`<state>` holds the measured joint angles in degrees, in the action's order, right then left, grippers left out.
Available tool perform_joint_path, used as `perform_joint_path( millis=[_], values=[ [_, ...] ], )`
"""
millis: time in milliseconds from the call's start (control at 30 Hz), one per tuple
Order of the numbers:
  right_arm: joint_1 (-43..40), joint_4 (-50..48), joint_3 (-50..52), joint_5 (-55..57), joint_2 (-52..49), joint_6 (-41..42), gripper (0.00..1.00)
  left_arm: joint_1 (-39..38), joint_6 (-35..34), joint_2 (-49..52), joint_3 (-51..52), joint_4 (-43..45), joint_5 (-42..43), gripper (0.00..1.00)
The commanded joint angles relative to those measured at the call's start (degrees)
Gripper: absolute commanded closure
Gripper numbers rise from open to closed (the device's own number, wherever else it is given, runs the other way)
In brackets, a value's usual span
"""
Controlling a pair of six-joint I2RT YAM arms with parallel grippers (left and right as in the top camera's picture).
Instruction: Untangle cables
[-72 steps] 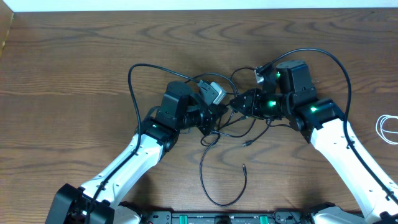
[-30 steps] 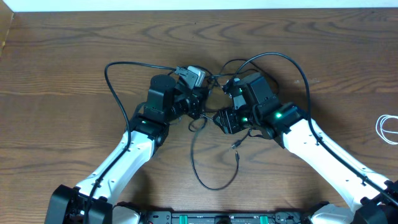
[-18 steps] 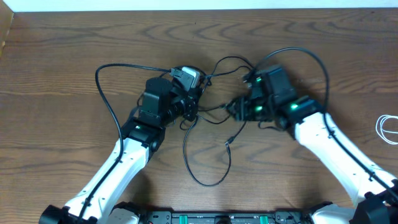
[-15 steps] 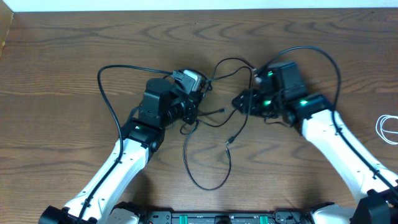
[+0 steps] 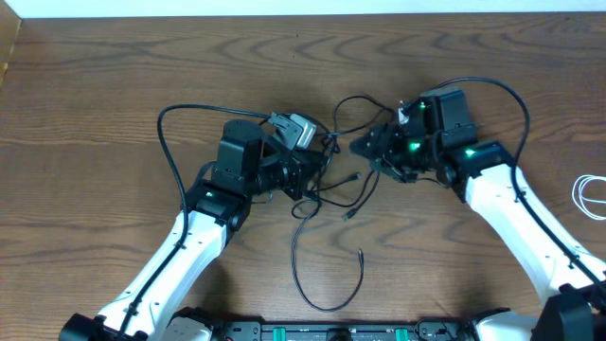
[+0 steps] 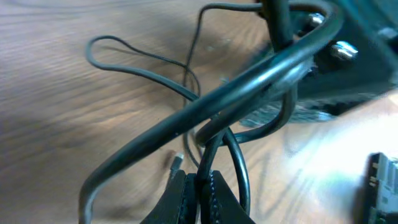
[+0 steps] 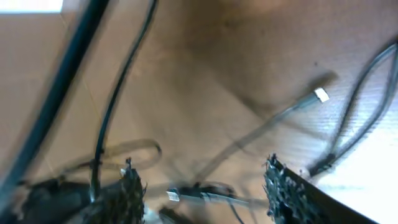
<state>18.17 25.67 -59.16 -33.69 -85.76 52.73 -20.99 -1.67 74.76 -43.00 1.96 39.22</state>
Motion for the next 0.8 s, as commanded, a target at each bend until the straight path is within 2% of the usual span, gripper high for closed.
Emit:
perform_joint_path(
  millis=[0,233,367,767],
  values=[
    [1.1,-3.5,0.0,3.0,-2.9,9.0,0.38,0.0,-1.0,-0.9,-0.7,0.4,4.0,0.92],
    [2.3,-15.6,0.0,-2.2,-10.3,20.3,0.37,0.0,-1.0,-0.9,-0.7,-0.1,5.2,0.92],
    [2.2,-20.5,0.0,-5.5,-13.1,23.0,0.37,0.0,-1.0,-0.9,-0.7,-0.7,5.2,0.92],
    [-1.7,-19.5,0.0,-4.0,-13.8,24.8,0.38,0.0,-0.5,-0.9,-0.7,-1.9,5.1,0.92]
  ],
)
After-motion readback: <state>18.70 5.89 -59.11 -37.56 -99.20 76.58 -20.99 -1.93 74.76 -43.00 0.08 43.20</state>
